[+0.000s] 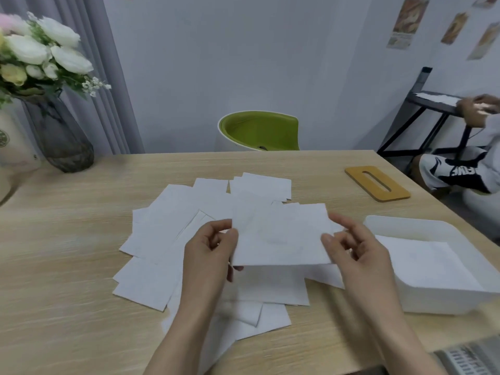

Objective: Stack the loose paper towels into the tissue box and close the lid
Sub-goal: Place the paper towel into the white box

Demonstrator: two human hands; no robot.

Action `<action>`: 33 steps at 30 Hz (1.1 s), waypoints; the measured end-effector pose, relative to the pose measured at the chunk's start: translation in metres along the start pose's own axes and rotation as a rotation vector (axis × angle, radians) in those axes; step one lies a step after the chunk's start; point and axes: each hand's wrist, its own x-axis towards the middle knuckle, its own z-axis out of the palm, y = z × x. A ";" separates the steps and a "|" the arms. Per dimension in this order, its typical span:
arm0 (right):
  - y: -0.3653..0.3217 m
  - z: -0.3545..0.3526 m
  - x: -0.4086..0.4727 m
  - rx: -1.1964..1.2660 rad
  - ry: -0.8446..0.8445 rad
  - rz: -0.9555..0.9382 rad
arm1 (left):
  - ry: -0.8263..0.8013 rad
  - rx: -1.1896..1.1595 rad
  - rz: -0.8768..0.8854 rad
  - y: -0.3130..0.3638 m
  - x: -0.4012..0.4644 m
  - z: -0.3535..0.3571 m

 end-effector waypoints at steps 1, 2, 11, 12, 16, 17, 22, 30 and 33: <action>-0.002 -0.010 0.003 -0.003 0.026 -0.005 | -0.025 0.002 0.004 0.003 0.000 0.008; -0.004 -0.020 0.007 -0.007 0.051 -0.007 | -0.053 0.005 0.005 0.006 0.000 0.017; 0.008 -0.107 0.022 -0.089 0.229 0.012 | -0.258 -0.004 -0.070 0.013 -0.006 0.115; 0.011 -0.117 0.023 -0.102 0.252 0.018 | -0.271 0.003 -0.075 0.013 -0.007 0.126; 0.023 -0.154 0.028 -0.157 0.325 0.084 | -0.326 0.077 -0.081 0.010 -0.015 0.168; 0.027 -0.161 0.028 -0.178 0.329 0.101 | -0.337 0.105 -0.085 0.008 -0.018 0.178; 0.044 -0.183 0.026 -0.295 0.323 0.145 | -0.290 0.244 -0.031 -0.005 -0.028 0.206; 0.057 -0.192 0.030 -0.707 0.318 -0.011 | -0.292 0.584 0.183 -0.008 -0.045 0.216; 0.064 -0.195 0.033 -0.752 0.294 -0.016 | -0.318 0.720 0.256 -0.007 -0.044 0.216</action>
